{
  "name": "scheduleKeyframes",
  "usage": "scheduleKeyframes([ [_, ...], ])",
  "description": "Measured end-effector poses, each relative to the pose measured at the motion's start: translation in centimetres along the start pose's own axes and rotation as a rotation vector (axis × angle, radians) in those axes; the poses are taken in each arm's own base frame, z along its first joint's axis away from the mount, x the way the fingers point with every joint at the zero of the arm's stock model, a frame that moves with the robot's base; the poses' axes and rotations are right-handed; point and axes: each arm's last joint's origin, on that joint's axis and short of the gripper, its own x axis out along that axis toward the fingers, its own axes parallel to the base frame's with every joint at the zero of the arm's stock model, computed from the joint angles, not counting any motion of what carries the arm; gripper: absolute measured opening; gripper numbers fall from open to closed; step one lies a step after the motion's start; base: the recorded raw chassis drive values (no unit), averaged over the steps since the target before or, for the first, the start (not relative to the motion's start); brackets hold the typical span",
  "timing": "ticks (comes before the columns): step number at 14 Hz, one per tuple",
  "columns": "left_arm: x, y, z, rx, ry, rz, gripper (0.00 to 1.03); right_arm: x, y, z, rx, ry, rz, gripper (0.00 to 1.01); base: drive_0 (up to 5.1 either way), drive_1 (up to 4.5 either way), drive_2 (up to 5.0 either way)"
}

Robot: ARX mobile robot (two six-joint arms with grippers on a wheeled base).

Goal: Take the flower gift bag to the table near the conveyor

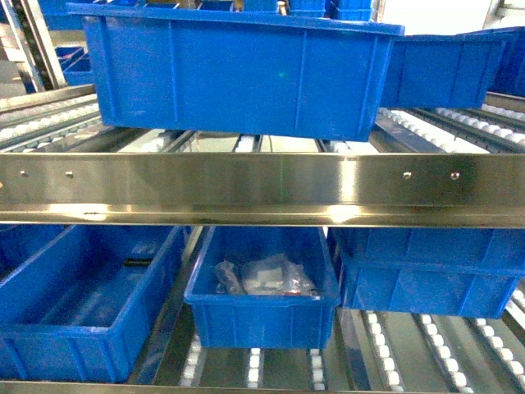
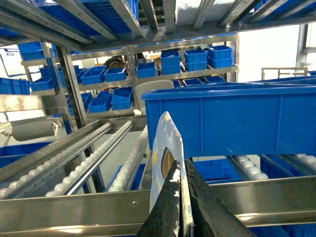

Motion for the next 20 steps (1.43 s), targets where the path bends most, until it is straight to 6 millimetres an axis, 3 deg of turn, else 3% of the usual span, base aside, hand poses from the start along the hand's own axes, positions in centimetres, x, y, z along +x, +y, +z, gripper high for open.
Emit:
scheduleKeyframes([
  [20,-0.01,0.0,0.01,0.0,-0.001,0.0,0.02,-0.03,0.01,0.07,-0.003,-0.007,0.001,0.02,-4.7,0.77,3.8],
])
